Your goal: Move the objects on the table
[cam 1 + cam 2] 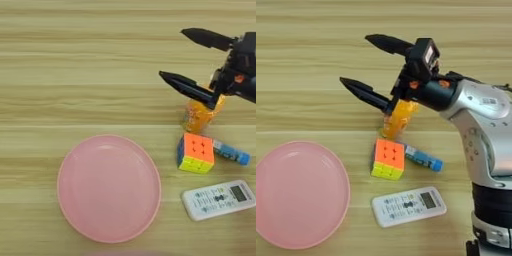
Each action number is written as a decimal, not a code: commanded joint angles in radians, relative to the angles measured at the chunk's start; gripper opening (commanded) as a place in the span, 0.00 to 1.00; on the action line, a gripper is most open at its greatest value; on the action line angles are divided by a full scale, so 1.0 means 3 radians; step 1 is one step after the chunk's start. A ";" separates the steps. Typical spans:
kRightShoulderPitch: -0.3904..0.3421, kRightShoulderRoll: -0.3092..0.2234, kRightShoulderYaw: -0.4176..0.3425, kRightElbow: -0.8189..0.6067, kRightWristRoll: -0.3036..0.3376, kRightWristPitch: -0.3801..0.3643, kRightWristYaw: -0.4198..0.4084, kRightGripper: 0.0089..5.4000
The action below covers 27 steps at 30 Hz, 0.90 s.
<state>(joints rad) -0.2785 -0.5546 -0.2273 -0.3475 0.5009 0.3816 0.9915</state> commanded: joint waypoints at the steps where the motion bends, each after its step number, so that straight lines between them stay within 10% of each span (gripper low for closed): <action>1: -0.0052 -0.0233 -0.0197 0.0101 -0.0004 -0.0135 -0.0041 1.00; 27: 0.0093 -0.0322 -0.0012 0.1100 -0.0577 -0.0828 -0.0009 1.00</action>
<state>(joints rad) -0.2104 -0.6236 -0.2345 -0.0125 0.3479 0.1816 1.0139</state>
